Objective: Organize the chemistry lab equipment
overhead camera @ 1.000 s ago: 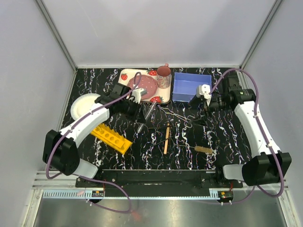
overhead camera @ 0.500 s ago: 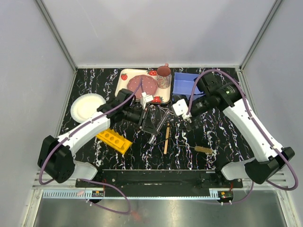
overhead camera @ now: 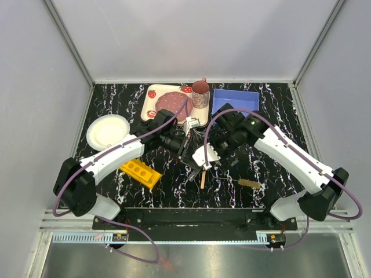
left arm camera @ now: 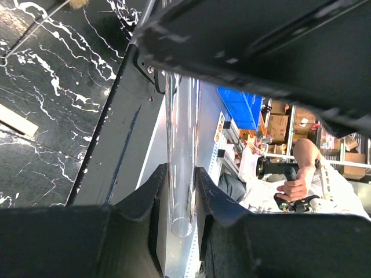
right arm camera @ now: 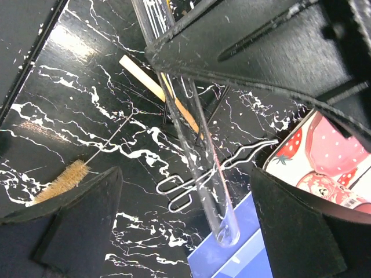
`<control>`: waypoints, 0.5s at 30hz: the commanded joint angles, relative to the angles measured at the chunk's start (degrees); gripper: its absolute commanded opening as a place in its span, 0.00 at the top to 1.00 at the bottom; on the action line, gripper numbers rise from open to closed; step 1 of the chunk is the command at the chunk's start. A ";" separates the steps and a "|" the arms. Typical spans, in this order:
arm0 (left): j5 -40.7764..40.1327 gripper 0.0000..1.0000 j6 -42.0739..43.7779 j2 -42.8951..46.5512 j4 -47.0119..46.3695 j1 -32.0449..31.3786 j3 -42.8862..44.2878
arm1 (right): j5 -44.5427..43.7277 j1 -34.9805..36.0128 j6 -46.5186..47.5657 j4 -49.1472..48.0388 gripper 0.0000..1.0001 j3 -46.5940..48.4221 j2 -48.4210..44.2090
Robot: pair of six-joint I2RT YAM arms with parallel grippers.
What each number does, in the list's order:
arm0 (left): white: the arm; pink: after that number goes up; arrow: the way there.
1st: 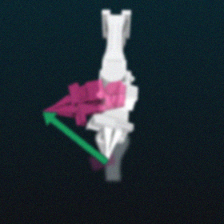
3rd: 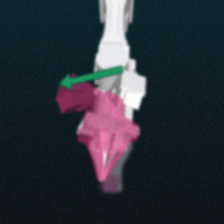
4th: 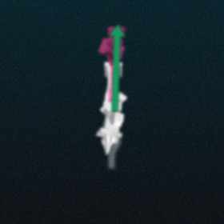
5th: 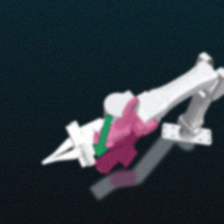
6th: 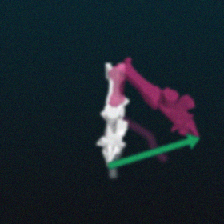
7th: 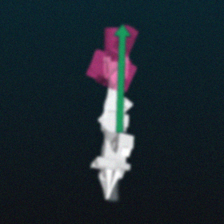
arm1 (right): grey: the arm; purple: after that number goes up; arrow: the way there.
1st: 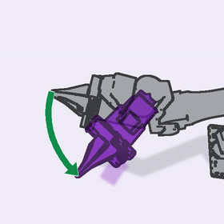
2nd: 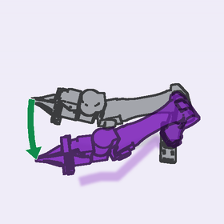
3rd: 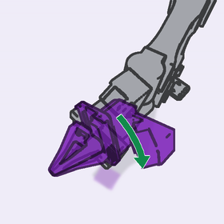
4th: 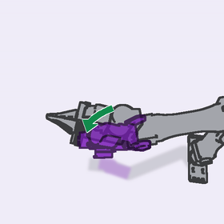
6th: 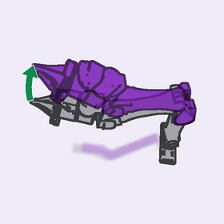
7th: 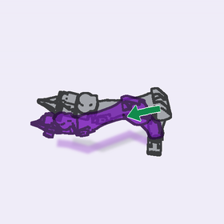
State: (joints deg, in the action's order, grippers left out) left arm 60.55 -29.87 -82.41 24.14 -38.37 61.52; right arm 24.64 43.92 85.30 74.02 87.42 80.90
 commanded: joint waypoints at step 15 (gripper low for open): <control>1.85 0.84 1.65 -1.96 2.13 -1.18 4.66 | -10.76 5.47 -0.30 -6.43 0.74 -5.24 -1.36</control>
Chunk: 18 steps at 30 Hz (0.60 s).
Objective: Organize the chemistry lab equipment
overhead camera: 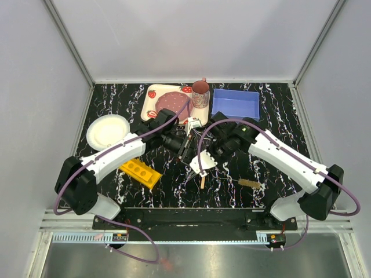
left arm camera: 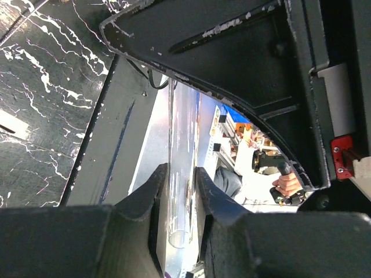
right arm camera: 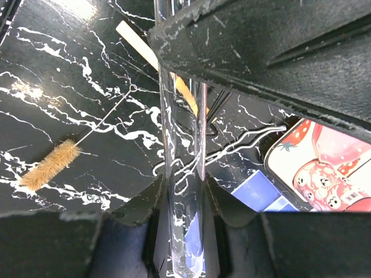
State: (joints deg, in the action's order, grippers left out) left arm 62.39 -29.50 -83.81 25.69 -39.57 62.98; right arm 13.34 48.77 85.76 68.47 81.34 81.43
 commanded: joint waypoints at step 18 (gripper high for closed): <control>-34.23 0.14 1.11 19.89 3.85 8.37 3.82 | 23.91 -4.90 -21.75 -3.95 0.81 -2.15 -7.42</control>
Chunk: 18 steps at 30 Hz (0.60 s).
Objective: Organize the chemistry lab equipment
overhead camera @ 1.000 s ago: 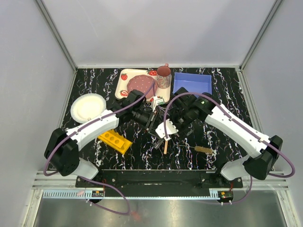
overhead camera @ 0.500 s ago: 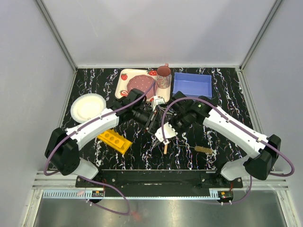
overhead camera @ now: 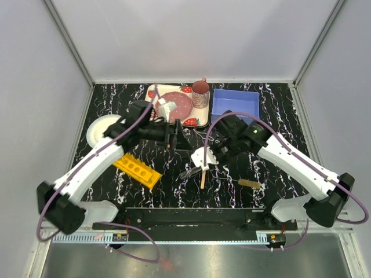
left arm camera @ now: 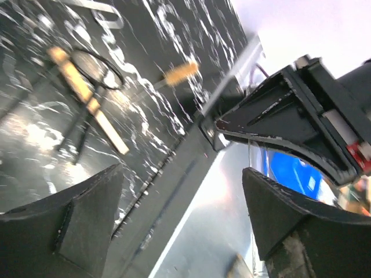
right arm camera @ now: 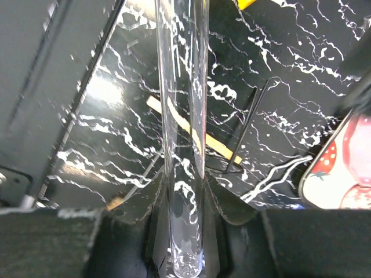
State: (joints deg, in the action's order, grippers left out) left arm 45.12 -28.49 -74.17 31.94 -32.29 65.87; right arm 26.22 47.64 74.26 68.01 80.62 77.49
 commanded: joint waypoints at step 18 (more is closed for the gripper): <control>-27.53 0.01 -32.40 32.86 -50.37 1.45 -31.05 | 34.25 -14.94 -61.07 -40.66 0.78 -16.98 -3.58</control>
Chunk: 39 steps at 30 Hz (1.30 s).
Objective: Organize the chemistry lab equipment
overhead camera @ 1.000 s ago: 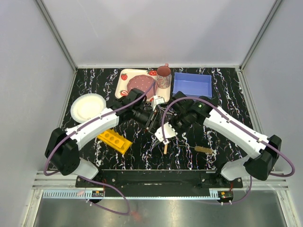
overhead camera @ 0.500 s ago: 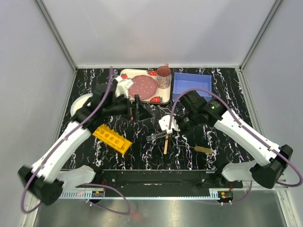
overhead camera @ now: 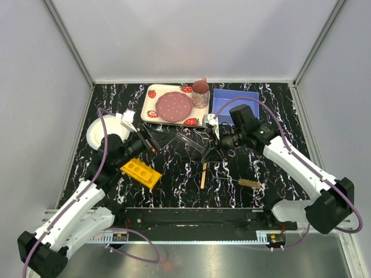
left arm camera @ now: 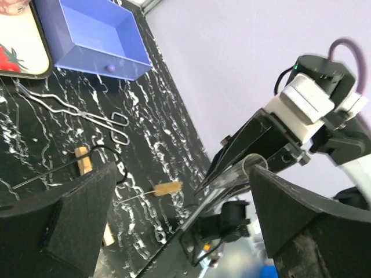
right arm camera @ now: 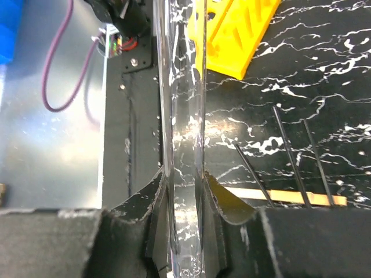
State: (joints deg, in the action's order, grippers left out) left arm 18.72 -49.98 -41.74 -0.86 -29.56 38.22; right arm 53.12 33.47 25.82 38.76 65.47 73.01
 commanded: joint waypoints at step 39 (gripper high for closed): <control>-12.48 0.66 1.98 -11.61 0.76 -13.33 12.05 | 10.51 -2.10 -18.71 -19.69 0.75 -6.67 2.66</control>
State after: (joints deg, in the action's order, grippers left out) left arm 6.17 -52.14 -54.76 -4.78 -42.63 46.17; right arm 62.78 31.99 6.50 20.97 59.18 76.90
